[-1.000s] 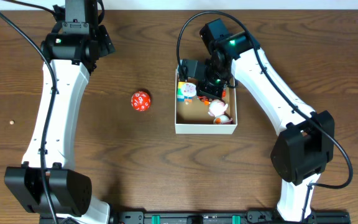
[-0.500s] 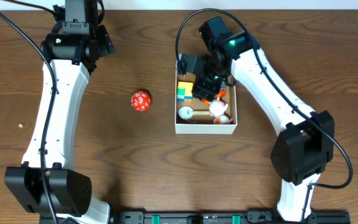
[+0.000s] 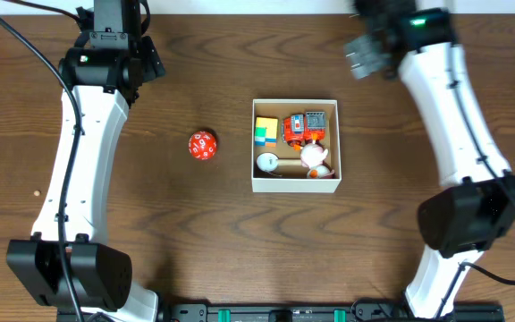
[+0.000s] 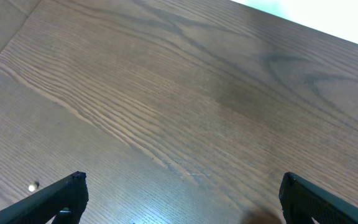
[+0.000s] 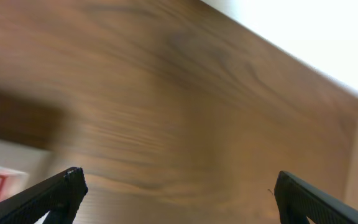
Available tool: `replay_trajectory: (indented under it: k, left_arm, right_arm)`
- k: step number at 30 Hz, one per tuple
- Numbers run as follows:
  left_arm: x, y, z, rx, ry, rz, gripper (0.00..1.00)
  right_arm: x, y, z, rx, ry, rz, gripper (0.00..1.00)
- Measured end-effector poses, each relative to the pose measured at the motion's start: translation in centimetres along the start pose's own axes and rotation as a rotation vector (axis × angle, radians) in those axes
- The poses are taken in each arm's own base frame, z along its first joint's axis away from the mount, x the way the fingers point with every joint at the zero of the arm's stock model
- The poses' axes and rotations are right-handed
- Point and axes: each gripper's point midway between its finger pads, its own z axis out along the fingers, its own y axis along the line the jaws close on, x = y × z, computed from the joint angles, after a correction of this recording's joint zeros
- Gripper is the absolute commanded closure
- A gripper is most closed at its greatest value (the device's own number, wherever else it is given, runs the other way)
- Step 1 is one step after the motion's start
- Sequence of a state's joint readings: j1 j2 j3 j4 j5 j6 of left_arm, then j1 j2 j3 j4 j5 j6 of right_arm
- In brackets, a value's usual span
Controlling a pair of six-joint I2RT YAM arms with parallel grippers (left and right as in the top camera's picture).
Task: Pack container
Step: 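Withdraw right gripper from the box to the upper right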
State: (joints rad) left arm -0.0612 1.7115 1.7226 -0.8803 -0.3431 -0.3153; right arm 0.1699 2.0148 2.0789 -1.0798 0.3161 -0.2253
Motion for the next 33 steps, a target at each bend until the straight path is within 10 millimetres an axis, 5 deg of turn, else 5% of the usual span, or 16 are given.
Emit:
replay_trajectory:
  k: [4,12,33]
  left_arm:
    - [0.0,0.0,0.0,0.0,0.0,0.0,0.02]
    - [0.0,0.0,0.0,0.0,0.0,0.0,0.02]
    - [-1.3,-0.5,0.0,0.02,-0.049,-0.024,0.02]
  right_arm:
    - [2.6,-5.9,1.3,0.078,0.063,0.145,0.01]
    - [5.8,-11.9,2.3,0.145,0.115,0.283,0.01]
    - [6.6,-12.9,2.7,0.108,0.113,0.33,0.01]
